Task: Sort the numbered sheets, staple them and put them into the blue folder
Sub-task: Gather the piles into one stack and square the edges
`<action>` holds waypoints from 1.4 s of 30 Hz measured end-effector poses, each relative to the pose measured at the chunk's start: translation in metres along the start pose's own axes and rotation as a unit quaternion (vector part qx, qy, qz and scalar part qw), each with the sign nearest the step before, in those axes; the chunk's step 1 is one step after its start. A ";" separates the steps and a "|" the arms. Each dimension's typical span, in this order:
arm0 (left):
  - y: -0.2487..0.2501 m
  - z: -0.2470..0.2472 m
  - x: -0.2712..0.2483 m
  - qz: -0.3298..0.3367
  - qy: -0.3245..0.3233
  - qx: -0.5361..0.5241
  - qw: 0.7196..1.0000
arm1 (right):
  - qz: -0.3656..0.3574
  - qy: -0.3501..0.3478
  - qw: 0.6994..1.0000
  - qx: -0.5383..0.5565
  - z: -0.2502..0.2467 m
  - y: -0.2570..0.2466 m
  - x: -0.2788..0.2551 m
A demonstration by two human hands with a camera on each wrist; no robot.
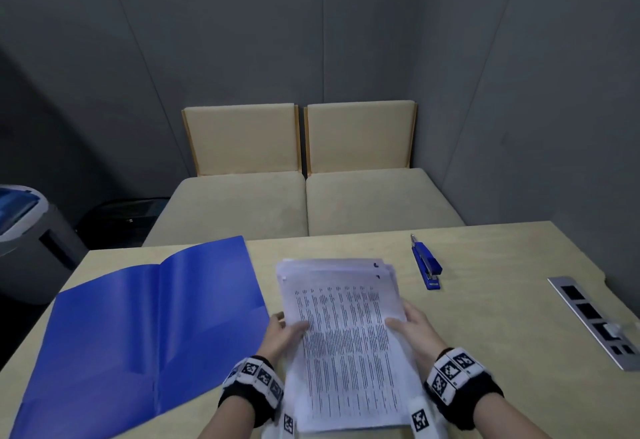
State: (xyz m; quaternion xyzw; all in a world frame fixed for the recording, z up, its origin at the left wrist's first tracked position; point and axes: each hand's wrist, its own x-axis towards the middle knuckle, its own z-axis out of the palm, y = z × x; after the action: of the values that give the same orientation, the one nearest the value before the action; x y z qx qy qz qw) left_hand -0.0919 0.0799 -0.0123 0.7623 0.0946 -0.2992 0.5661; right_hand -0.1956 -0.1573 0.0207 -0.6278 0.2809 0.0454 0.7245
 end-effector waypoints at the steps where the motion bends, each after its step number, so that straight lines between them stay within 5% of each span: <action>1: 0.016 0.000 -0.009 0.024 -0.020 -0.055 0.998 | -0.023 -0.009 1.000 0.019 -0.001 -0.012 -0.005; 7: 0.099 0.004 -0.043 0.263 0.040 -0.133 0.955 | -0.198 0.041 0.978 0.043 0.002 -0.089 -0.009; 10: 0.113 0.016 -0.054 0.326 0.087 -0.151 0.929 | -0.225 0.063 0.971 0.044 0.005 -0.105 -0.005; 19: 0.073 0.023 -0.039 0.279 0.084 -0.087 0.953 | -0.157 0.054 0.983 0.076 0.007 -0.066 -0.004; 27: 0.084 0.040 -0.053 0.325 0.112 -0.105 0.933 | -0.213 0.088 0.967 0.110 0.027 -0.080 0.000; 30: 0.076 0.033 -0.047 0.307 0.107 -0.088 0.942 | -0.232 0.143 0.962 0.009 0.023 -0.072 0.004; 33: 0.076 0.026 -0.038 0.285 0.107 -0.074 0.950 | -0.313 0.227 0.916 -0.109 0.019 -0.075 0.000; 36: 0.077 0.022 -0.031 0.265 0.106 -0.064 0.956 | -0.430 0.247 0.818 -0.292 0.017 -0.084 -0.007; 38: 0.077 0.023 -0.028 0.262 0.109 -0.063 0.957 | -0.446 0.230 0.760 -0.412 0.017 -0.086 -0.007; 42: 0.077 0.025 -0.028 0.270 0.099 -0.066 0.955 | -0.422 0.219 0.722 -0.502 0.015 -0.082 -0.004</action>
State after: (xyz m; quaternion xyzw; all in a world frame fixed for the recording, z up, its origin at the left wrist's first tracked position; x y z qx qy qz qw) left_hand -0.0857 0.0360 0.0608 0.7462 -0.0393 -0.0510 0.6626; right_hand -0.1590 -0.1598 0.0959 -0.9457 0.0738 -0.2697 0.1658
